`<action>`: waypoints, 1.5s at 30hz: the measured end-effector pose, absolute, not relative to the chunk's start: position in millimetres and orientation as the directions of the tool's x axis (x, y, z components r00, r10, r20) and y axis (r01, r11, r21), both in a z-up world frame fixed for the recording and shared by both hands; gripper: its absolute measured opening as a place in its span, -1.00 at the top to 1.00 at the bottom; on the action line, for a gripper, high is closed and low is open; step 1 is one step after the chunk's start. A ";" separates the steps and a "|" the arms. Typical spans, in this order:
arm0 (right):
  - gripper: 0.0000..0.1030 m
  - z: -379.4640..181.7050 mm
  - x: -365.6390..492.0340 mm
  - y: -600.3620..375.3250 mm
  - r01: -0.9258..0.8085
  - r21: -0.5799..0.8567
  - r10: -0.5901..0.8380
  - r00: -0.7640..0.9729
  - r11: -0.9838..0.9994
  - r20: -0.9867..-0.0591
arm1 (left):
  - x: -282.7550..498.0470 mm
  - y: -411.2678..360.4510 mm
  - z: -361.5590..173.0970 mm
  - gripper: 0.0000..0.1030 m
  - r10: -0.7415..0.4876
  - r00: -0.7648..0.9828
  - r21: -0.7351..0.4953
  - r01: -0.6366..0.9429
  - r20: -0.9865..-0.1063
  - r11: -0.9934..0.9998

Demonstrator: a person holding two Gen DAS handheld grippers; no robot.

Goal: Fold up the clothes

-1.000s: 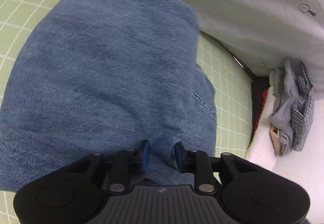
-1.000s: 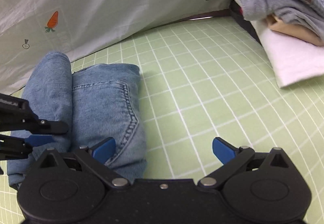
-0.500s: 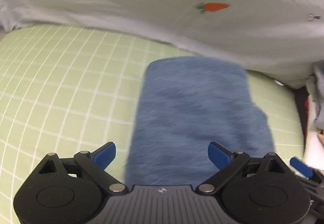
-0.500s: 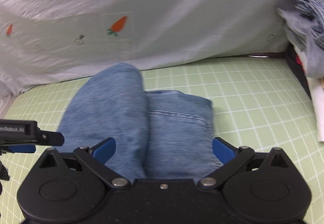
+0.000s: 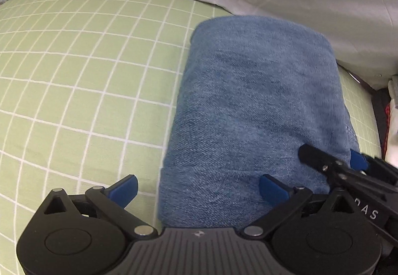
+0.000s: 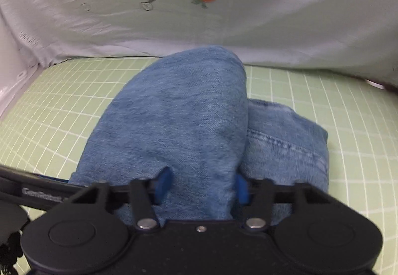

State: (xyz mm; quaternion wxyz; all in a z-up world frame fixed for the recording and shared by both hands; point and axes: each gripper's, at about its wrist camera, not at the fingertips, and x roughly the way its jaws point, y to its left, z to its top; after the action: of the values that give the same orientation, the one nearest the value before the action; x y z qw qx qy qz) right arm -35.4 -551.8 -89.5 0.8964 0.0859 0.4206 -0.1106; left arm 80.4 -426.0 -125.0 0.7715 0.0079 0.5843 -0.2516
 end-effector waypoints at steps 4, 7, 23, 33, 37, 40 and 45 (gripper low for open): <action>0.80 -82.9 -40.7 -555.5 0.273 0.097 -0.102 0.633 0.957 -0.768 | 79.5 -432.1 -130.7 -1.00 -0.372 0.188 -0.275 0.401 -0.909 0.874; 0.81 -81.6 -46.0 -566.2 0.306 0.210 -0.048 0.658 0.929 -0.751 | 79.4 -434.1 -132.1 -1.00 -0.363 0.188 -0.269 0.391 -0.913 0.880; 0.84 -90.3 -40.5 -572.0 0.316 0.316 0.009 0.695 0.895 -0.719 | 84.0 -422.8 -127.6 -1.00 -0.392 0.167 -0.314 0.360 -0.905 0.878; 0.86 -38.6 -127.0 -621.4 0.374 0.572 -0.047 0.862 0.730 -0.505 | 64.8 -427.1 -61.1 -1.00 -0.526 0.280 -0.333 0.521 -0.803 0.786; 0.38 -74.0 -136.8 -648.1 0.541 0.454 -0.137 0.736 0.708 -0.662 | 69.1 -442.7 -72.4 -1.00 -0.463 0.272 -0.271 0.528 -0.844 0.805; -0.14 -97.9 -141.0 -663.2 0.606 0.459 -0.139 0.688 0.650 -0.712 | 75.8 -445.3 -86.7 -1.00 -0.455 0.213 -0.305 0.498 -0.865 0.812; -0.62 -122.5 -130.1 -671.4 0.603 0.498 -0.091 0.689 0.623 -0.719 | 88.9 -451.8 -106.4 -1.00 -0.487 0.131 -0.391 0.437 -0.864 0.810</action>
State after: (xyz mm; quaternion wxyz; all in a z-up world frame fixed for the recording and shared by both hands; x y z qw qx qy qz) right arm -130.1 -671.4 -122.5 0.8360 0.3813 0.3356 -0.2073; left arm 88.9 -451.8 -106.4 0.7517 -0.0215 0.5832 -0.3071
